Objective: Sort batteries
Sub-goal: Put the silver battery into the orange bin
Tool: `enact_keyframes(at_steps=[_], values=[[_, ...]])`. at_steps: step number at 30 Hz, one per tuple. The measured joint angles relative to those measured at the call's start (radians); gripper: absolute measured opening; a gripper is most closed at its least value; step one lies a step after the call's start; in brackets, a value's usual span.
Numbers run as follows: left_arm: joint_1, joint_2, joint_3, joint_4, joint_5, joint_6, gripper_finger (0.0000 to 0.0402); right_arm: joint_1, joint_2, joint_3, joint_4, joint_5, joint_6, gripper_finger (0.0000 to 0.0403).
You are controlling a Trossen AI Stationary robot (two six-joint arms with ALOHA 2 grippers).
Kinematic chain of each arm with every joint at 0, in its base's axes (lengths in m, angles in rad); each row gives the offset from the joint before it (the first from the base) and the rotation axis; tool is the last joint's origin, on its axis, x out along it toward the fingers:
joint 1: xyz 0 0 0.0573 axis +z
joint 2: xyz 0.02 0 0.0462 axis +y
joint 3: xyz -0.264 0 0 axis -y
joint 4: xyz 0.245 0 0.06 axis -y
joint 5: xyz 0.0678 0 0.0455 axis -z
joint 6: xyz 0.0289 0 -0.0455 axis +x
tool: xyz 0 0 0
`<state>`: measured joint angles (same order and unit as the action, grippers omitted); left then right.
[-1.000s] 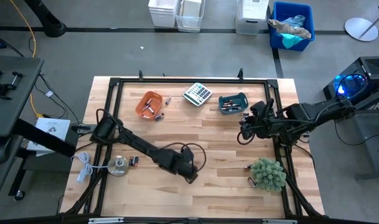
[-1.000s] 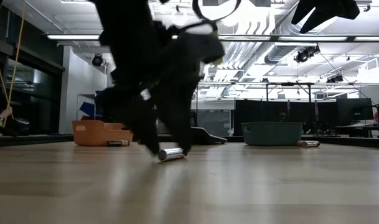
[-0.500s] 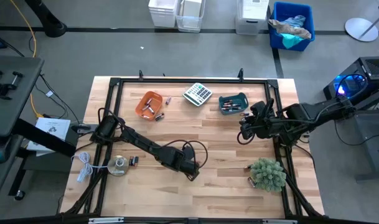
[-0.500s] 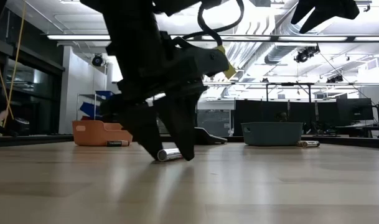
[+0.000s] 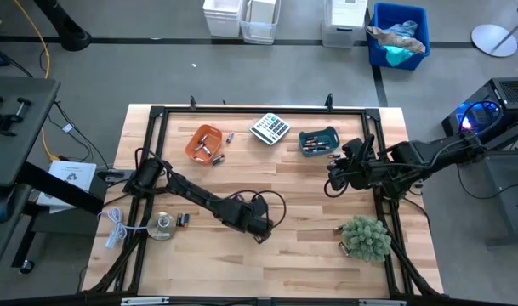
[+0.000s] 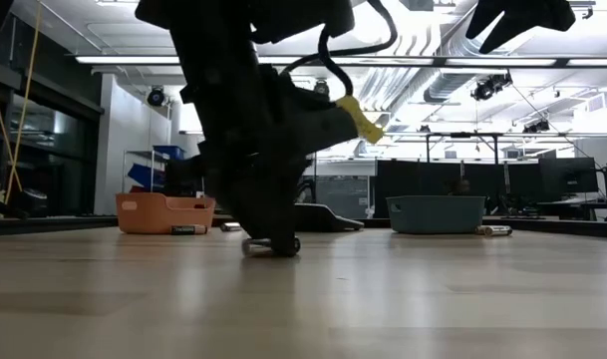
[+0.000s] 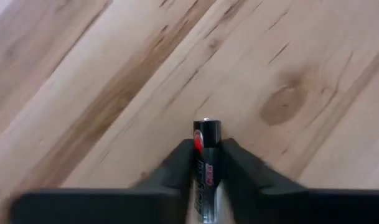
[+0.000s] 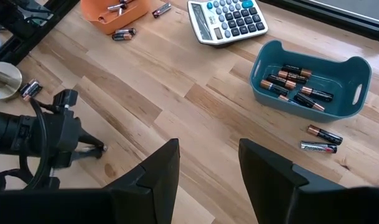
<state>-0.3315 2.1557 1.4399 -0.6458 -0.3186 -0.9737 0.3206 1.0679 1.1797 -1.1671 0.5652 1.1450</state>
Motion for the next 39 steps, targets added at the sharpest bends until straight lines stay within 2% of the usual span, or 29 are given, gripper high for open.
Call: enact_keyframes(at_steps=[1,2,7,9,11,15,18,20,24,28,32,37,39], values=[[-0.001,-0.001,0.000,-0.001,0.005,0.013,0.0034,0.000,0.000,0.000,0.000,0.000,0.000,0.0161],[-0.001,-0.002,0.000,-0.002,0.009,0.017,0.0031,0.000,0.000,0.000,0.000,0.000,0.000,0.0161],[0.001,-0.078,-0.007,-0.035,0.005,0.071,0.0031,0.000,0.000,0.000,-0.003,0.000,-0.001,0.0161],[0.008,-0.149,-0.011,-0.065,-0.057,0.125,0.0031,0.000,0.000,0.000,-0.003,0.000,-0.002,0.0161],[0.023,-0.247,-0.001,-0.095,-0.166,0.173,0.0031,0.000,0.000,0.000,-0.003,0.000,-0.001,0.0161],[0.096,-0.401,-0.004,-0.346,-0.396,0.219,0.0031,0.000,0.000,0.000,0.005,0.000,0.001,0.0161],[0.219,-0.493,-0.053,-0.503,-0.500,0.222,0.0031,0.000,0.000,0.000,0.020,0.000,0.002,0.0161],[0.329,-0.560,-0.147,-0.492,-0.470,0.268,0.0031,0.000,0.000,0.000,0.028,0.000,0.002,0.0161],[0.521,-0.677,-0.407,-0.252,-0.257,0.395,0.0031,0.000,0.001,0.000,0.032,0.001,0.002,0.0161],[0.685,-0.763,-0.600,-0.082,-0.066,0.400,0.0031,0.000,0.006,0.000,0.036,0.003,0.006,0.0161],[0.770,-0.813,-0.658,-0.046,-0.033,0.434,0.0031,0.000,0.023,0.000,0.037,0.012,0.024,0.0161],[0.837,-0.814,-0.661,-0.029,0.007,0.540,0.0031,0.000,0.055,0.000,0.040,0.024,0.025,0.0161],[0.845,-0.813,-0.661,-0.025,0.018,0.542,0.0049,0.000,0.064,0.000,0.041,0.023,0.025,0.0161]])
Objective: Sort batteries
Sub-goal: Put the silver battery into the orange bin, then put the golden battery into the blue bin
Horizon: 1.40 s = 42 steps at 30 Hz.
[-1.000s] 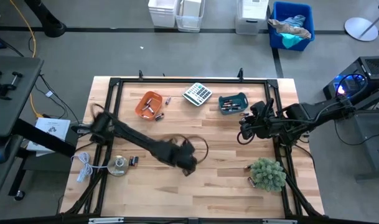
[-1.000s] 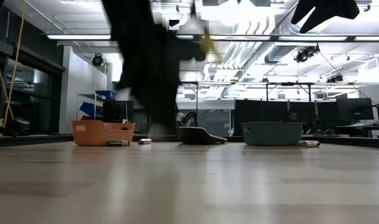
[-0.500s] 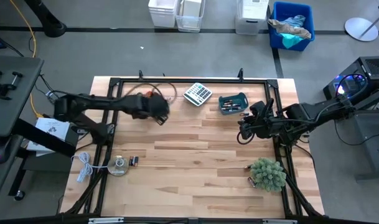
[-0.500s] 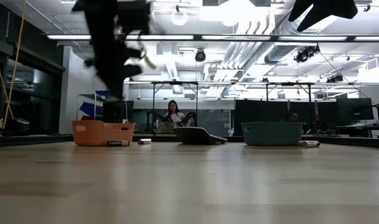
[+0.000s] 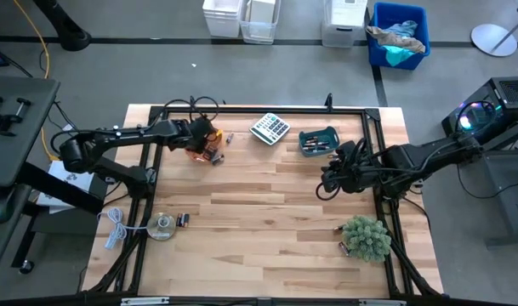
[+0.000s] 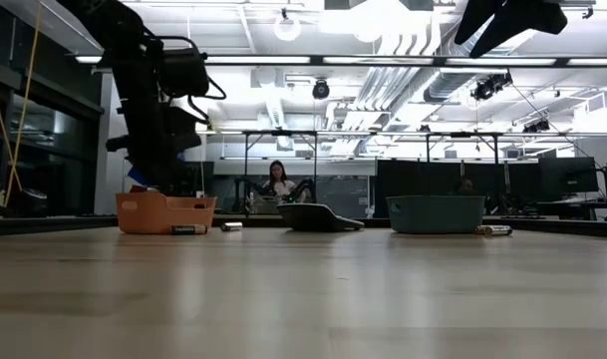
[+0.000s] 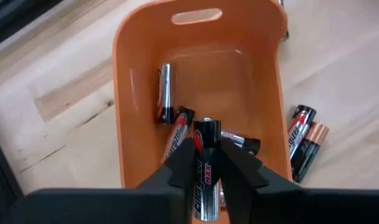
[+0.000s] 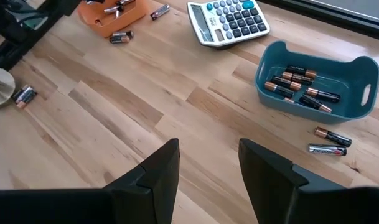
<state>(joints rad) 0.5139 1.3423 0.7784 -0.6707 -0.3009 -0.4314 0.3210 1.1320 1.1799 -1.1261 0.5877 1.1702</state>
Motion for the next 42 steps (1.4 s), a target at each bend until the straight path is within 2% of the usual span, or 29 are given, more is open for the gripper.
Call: enact_keyframes(at_steps=[7,12,15,17,22,28,34,38,42], values=[[0.010,0.000,0.028,0.016,0.003,0.100,0.0177,0.000,-0.001,0.000,0.000,-0.024,0.000,0.0161],[0.008,-0.001,0.096,0.014,0.082,0.069,0.0231,0.000,-0.002,0.000,0.000,-0.024,0.000,0.0161],[-0.024,-0.021,0.103,0.094,0.200,0.007,0.0242,0.000,-0.002,0.000,0.001,-0.031,0.000,0.0161],[-0.071,-0.049,0.085,0.202,0.239,-0.037,0.0244,0.000,-0.002,0.000,0.001,-0.048,0.000,0.0161],[-0.223,-0.112,-0.005,0.502,0.203,-0.165,0.0245,0.000,-0.002,0.000,0.002,-0.068,0.000,0.0161],[-0.406,-0.112,-0.062,0.669,0.160,-0.269,0.0245,-0.035,-0.002,0.000,0.003,-0.090,-0.025,0.0161],[-0.540,-0.115,-0.067,0.775,0.048,-0.273,0.0245,-0.155,0.005,0.000,0.082,-0.229,-0.188,0.0161],[-0.592,-0.119,-0.066,0.911,0.002,-0.262,0.0245,-0.210,0.053,0.001,0.208,-0.458,-0.333,0.0161],[-0.614,-0.118,-0.066,0.971,-0.030,-0.265,0.0245,-0.156,0.159,0.001,0.196,-0.659,-0.391,0.0161]])
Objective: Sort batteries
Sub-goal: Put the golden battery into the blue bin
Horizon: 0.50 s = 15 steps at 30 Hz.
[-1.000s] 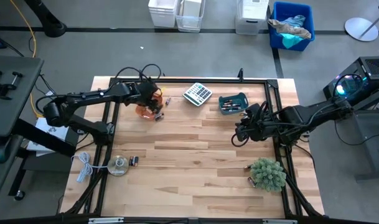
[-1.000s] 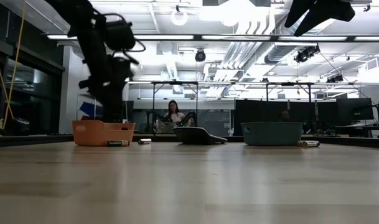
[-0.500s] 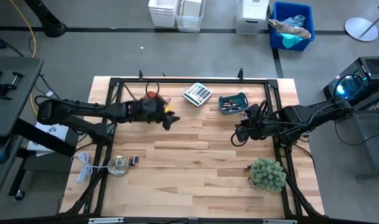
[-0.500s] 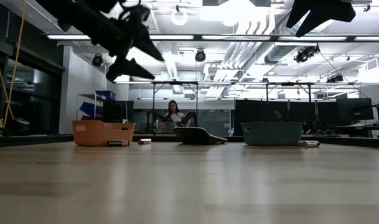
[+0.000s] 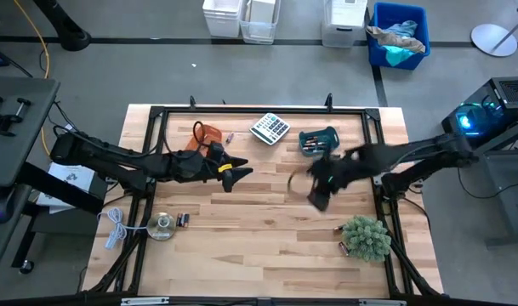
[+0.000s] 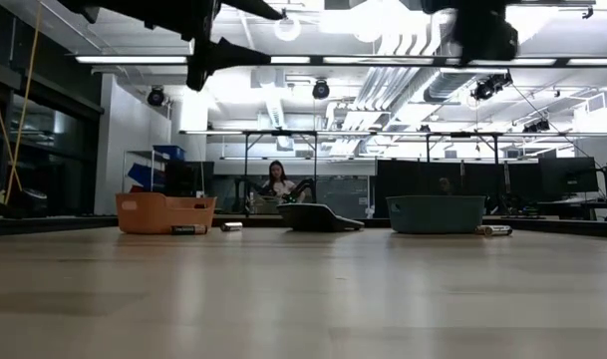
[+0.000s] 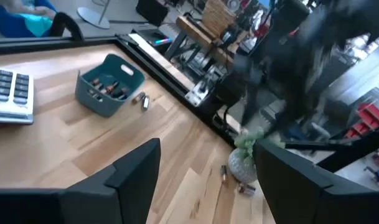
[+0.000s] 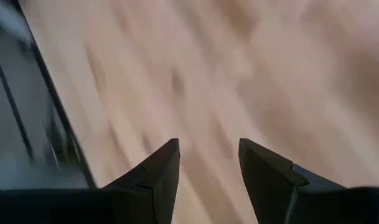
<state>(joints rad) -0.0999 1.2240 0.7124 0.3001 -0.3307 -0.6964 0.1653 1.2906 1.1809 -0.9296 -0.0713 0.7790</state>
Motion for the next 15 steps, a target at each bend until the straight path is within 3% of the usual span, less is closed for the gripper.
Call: enact_keyframes(at_steps=[7,15], values=[[-0.013,0.000,0.000,-0.009,-0.003,-0.007,0.0246,0.204,0.292,0.000,-0.194,-0.104,-0.204,0.0161],[-0.013,0.000,0.000,-0.009,-0.003,-0.030,0.0245,0.221,0.640,-0.001,-0.306,-0.145,-0.492,0.0161]])
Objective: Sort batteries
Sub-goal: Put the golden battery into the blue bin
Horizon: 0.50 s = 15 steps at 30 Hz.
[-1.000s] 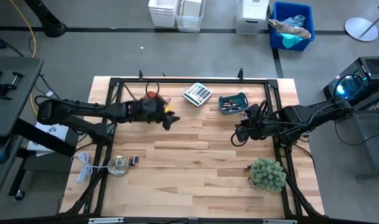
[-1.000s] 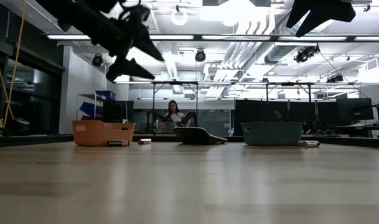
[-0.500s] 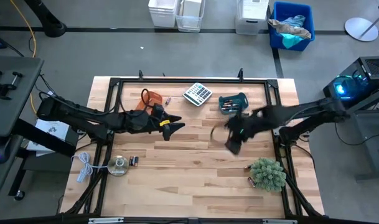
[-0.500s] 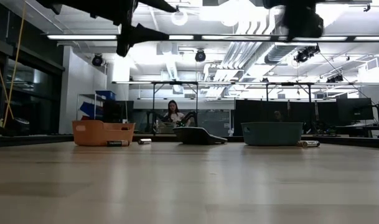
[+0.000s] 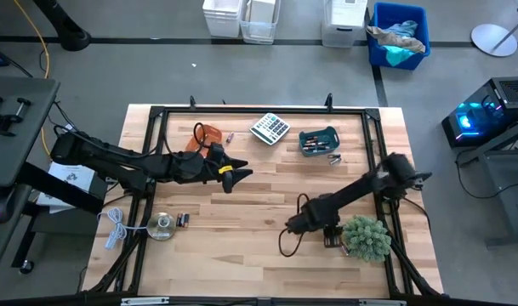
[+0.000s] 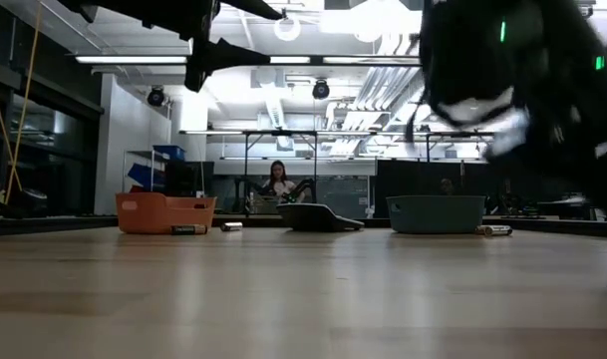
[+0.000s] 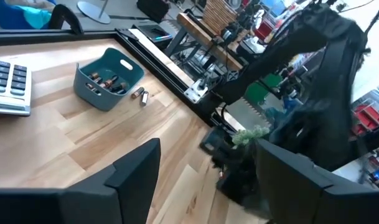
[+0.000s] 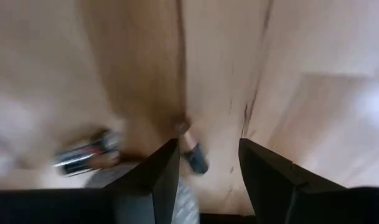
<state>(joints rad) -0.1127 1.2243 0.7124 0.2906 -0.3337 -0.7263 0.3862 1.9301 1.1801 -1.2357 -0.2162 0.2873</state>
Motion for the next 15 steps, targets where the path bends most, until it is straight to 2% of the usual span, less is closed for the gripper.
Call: enact_keyframes(at_steps=[4,15], values=[[0.000,0.000,0.000,0.000,0.001,-0.006,0.0246,0.000,0.086,0.003,-0.012,0.004,-0.075,0.0161],[0.001,0.000,0.000,0.002,0.001,-0.006,0.0246,-0.022,0.107,0.042,-0.057,0.021,-0.109,0.0161]])
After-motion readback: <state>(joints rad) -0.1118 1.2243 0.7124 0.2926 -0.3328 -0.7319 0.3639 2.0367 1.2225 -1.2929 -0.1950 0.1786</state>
